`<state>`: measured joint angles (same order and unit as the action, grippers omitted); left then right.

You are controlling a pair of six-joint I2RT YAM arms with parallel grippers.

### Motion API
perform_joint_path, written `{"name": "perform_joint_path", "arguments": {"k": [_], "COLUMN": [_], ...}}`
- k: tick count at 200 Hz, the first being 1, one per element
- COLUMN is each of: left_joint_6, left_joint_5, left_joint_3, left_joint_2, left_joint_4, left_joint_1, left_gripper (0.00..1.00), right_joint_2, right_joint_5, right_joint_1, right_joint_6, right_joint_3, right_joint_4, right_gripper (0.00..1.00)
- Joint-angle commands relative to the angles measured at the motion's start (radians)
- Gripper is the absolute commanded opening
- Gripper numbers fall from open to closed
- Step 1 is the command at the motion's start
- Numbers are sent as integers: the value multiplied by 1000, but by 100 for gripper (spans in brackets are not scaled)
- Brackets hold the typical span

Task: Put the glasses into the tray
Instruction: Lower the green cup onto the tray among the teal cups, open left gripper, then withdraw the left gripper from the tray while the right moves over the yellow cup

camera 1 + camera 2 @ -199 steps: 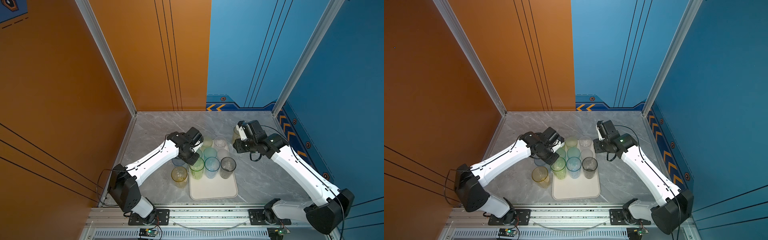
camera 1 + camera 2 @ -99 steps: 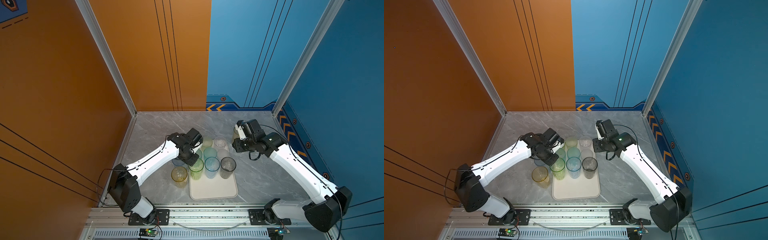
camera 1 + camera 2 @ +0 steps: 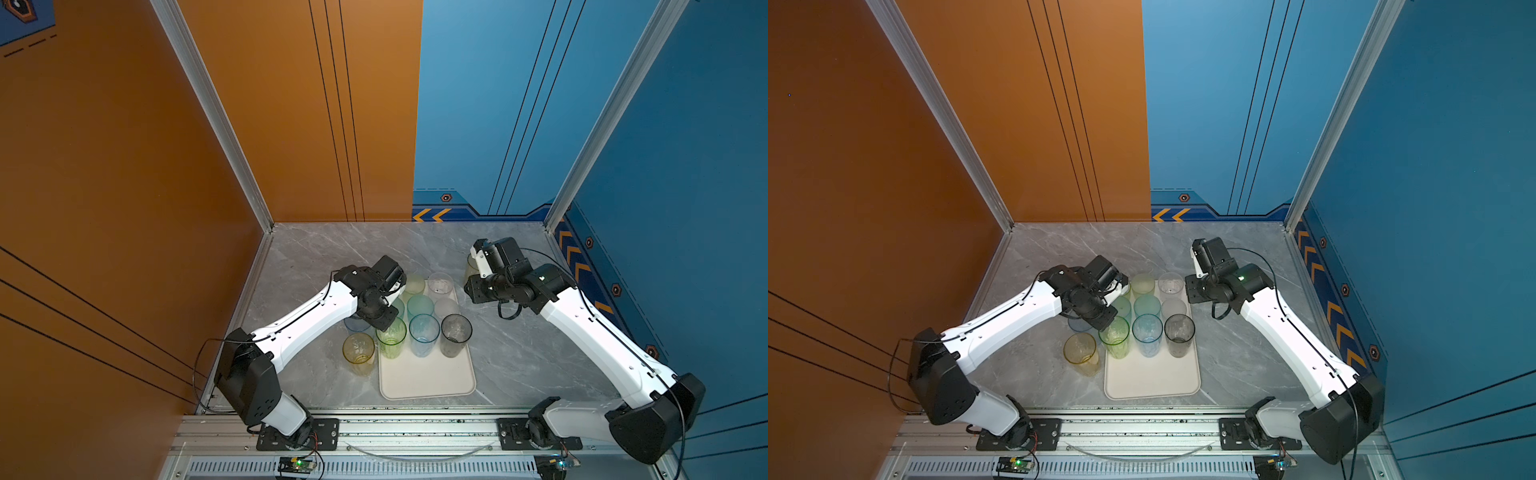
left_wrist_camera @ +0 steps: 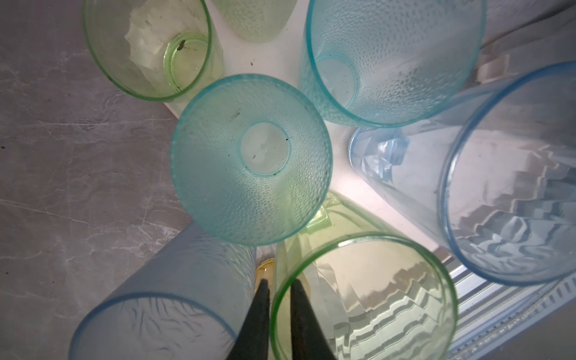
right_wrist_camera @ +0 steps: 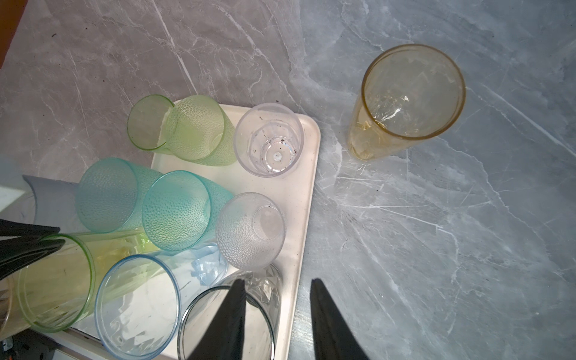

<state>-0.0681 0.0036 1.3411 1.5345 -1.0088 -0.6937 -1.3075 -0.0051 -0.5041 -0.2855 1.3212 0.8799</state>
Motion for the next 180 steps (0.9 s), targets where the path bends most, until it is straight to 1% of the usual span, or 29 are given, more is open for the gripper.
{"name": "perform_joint_path", "arguments": {"k": [1,62,126,152,180], "left_joint_6": [9,13,15,6,-42], "left_joint_5": [-13,-13,12,14,17], "left_joint_3": [1,15,21,-3,-82], "left_joint_2": [-35,-60,-148,-212,-310], "left_joint_4": [2,12,58,132,284], "left_joint_1": [9,13,48,82,136], "left_gripper": [16,16,16,14,14], "right_joint_2": [-15,-18,-21,-29,-36], "right_joint_5": [-12,-8,-1,2,5], "right_joint_1": [-5,-5,-4,0,13], "right_joint_6": [9,8,8,9,9], "right_joint_3": [32,36,35,39,43], "right_joint_4": [16,19,19,18,18], "right_gripper": [34,34,35,35,35]}}
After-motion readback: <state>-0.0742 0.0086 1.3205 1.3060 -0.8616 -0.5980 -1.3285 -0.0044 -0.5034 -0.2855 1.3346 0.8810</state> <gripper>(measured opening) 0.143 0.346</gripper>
